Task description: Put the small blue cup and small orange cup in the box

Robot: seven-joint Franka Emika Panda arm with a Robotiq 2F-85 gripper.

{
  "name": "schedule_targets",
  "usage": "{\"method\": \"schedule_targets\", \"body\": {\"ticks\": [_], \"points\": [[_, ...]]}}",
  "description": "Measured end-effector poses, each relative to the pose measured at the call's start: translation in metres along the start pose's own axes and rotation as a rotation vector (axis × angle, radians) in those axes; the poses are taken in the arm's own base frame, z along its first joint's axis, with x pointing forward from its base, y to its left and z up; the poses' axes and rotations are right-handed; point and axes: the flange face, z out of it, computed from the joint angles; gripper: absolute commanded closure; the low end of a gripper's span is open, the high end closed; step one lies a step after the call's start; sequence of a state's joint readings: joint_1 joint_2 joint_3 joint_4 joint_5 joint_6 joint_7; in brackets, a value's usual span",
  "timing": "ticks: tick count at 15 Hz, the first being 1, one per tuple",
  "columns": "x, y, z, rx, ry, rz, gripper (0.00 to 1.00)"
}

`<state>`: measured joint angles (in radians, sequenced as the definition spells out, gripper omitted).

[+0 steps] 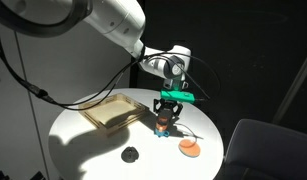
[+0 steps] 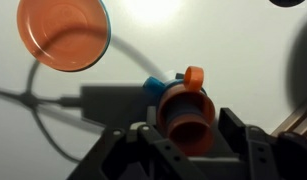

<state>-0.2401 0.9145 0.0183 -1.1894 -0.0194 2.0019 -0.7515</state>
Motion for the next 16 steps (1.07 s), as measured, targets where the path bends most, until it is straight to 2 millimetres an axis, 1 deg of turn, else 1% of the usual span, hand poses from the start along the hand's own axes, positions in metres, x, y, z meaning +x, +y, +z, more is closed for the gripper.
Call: {"method": "schedule_targets", "body": {"ticks": [3,4,5,6,8,11,12,13,15,16], "points": [[0.0,0.0,-0.001,-0.001,0.0,0.001,0.88],[0.0,0.001,-0.002,-0.003,0.003,0.001,0.91],[0.0,0.002,-0.004,-0.005,0.004,0.001,0.97],[0.001,0.002,-0.005,-0.007,0.006,0.002,1.0],[0.001,0.003,-0.007,-0.009,0.009,0.003,1.0],[0.0,0.005,-0.008,-0.01,0.01,0.005,0.99],[0.0,0.005,-0.008,-0.011,0.011,0.005,0.96],[0.0,0.005,-0.009,-0.012,0.012,0.005,0.73],[0.0,0.005,-0.011,-0.015,0.015,0.005,0.7],[0.001,0.006,-0.012,-0.016,0.017,0.005,0.62]]}}
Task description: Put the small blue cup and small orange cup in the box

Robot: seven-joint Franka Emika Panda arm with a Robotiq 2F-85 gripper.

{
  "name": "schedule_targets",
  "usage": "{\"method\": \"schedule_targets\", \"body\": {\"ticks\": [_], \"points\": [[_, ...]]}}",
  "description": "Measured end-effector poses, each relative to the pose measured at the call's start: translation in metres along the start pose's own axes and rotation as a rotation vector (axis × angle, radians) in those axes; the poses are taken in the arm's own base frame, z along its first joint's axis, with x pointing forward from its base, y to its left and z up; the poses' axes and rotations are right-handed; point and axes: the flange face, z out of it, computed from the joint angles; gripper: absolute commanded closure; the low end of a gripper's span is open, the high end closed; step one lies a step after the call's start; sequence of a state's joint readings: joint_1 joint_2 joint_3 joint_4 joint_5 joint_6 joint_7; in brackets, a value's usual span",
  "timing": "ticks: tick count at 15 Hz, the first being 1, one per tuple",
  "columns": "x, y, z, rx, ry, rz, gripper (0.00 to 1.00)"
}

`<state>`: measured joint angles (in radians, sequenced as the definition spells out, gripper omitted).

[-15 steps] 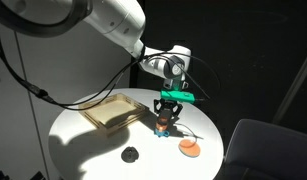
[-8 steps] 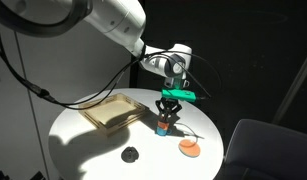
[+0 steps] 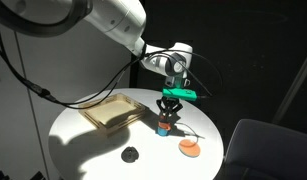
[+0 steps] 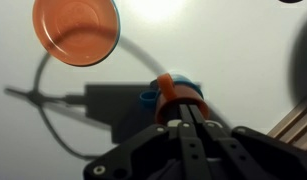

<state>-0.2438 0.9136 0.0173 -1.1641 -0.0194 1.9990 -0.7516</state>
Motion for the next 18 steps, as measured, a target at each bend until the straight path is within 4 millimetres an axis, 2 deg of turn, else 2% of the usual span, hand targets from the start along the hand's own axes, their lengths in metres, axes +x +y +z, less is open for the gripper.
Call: {"method": "schedule_targets", "body": {"ticks": [8,18], "points": [[0.003,0.001,-0.009,-0.012,0.014,-0.002,0.01],[0.015,-0.006,-0.018,-0.022,0.028,-0.02,0.0]]}}
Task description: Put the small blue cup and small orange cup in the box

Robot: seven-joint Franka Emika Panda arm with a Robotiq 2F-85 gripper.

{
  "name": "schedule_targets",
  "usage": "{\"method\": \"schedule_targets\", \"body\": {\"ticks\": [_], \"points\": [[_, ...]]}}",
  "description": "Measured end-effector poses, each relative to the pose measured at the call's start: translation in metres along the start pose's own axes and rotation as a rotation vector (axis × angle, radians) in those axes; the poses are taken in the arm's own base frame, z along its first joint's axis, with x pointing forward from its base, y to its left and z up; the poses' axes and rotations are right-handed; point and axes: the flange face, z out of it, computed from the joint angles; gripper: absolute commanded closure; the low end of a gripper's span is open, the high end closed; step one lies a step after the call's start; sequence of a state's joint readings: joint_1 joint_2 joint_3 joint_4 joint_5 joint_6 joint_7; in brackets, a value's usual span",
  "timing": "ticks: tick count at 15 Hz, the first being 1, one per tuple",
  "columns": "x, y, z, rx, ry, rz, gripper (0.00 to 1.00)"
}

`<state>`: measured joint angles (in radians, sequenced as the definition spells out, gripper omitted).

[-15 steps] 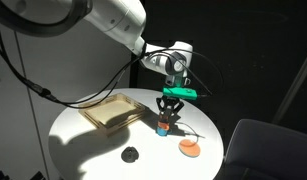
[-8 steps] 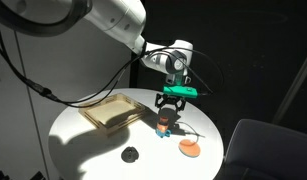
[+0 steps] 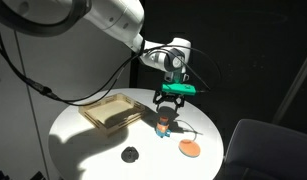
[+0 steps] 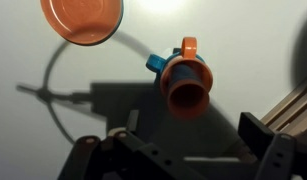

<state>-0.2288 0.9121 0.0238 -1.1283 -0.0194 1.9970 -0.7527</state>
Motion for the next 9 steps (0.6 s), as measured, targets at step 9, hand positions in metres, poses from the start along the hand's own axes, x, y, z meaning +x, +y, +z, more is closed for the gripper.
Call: {"method": "schedule_targets", "body": {"ticks": [9], "points": [[0.0006,-0.0039,0.0096,0.017,-0.021,-0.004,0.0]]}}
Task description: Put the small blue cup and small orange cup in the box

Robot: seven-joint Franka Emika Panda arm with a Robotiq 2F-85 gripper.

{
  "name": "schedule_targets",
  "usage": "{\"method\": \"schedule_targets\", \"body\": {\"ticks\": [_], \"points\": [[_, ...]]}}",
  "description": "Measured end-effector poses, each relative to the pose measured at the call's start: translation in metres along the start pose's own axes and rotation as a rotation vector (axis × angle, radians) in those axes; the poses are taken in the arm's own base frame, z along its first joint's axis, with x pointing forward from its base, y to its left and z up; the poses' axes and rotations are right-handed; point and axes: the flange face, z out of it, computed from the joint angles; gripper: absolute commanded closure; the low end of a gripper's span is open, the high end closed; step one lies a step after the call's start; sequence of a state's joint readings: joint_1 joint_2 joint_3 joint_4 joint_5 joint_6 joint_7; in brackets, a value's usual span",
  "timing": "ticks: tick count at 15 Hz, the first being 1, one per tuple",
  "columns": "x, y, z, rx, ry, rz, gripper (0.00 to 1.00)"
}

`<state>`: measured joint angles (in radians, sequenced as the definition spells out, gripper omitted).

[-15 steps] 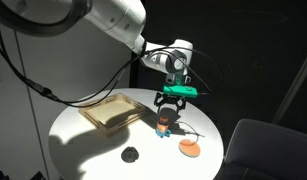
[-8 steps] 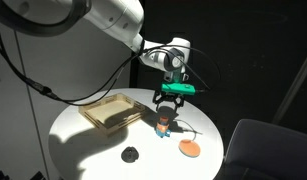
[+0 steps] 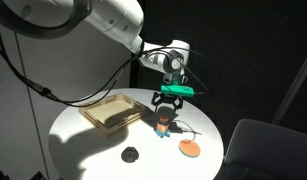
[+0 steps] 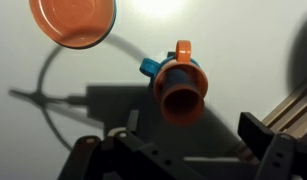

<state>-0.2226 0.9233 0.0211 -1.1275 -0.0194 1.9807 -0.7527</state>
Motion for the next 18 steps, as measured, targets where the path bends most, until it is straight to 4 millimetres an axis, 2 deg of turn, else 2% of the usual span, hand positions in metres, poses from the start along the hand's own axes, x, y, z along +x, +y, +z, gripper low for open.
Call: {"method": "schedule_targets", "body": {"ticks": [10,11,12,13,18], "points": [[-0.004,0.0,0.018,0.023,-0.031,0.002,0.0],[-0.005,0.0,0.02,0.024,-0.034,0.003,0.25],[-0.005,0.0,0.022,0.024,-0.037,0.003,0.27],[-0.006,0.001,0.023,0.024,-0.04,0.003,0.34],[-0.008,0.003,0.024,0.024,-0.043,0.005,0.75]]}}
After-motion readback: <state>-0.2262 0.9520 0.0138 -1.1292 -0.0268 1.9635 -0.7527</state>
